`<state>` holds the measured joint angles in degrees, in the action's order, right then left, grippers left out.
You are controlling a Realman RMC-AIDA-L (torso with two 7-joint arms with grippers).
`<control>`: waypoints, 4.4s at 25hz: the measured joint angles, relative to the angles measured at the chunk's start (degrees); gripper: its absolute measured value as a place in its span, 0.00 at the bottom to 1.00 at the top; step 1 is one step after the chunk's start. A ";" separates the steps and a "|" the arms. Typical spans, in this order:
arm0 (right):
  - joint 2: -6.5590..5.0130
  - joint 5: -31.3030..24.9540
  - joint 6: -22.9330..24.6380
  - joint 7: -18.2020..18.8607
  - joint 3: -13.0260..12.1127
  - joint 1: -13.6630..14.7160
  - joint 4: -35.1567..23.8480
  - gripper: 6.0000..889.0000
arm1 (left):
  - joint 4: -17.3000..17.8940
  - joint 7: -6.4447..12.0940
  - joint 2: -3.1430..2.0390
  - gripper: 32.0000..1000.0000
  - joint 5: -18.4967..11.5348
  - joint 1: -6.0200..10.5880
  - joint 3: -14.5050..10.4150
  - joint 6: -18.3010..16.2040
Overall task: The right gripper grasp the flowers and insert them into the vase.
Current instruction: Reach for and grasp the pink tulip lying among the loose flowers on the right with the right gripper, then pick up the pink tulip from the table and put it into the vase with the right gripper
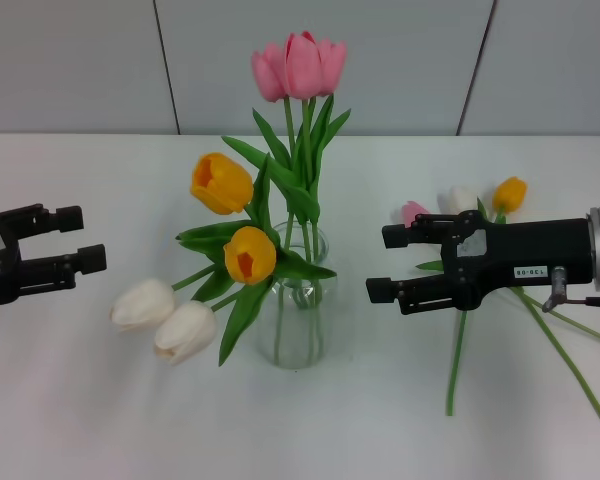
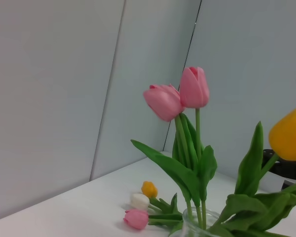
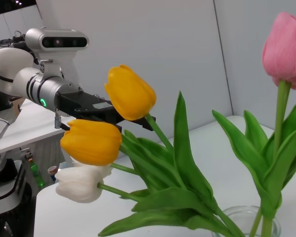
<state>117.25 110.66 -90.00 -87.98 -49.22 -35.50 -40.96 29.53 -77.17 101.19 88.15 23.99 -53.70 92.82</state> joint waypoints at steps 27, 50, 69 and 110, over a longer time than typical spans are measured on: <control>-4.80 13.08 10.79 -25.91 1.75 -2.57 -2.71 0.95 | 0.00 0.34 0.42 0.82 -0.01 -0.23 0.57 0.00; -1.58 50.23 33.71 -35.33 1.58 -15.16 14.64 0.95 | 0.00 0.53 1.45 0.82 0.27 2.54 0.62 -0.23; 0.60 48.04 43.09 -33.10 2.26 -12.09 17.60 0.93 | 0.00 0.53 1.94 0.82 0.57 2.39 0.52 -0.45; 1.03 -18.96 19.43 -3.32 1.75 6.80 -7.25 0.04 | 2.25 0.60 1.84 0.82 -0.01 -2.13 1.99 0.08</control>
<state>118.28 91.69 -70.57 -91.30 -47.47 -28.70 -48.21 31.78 -76.57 103.03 88.14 21.86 -51.71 92.90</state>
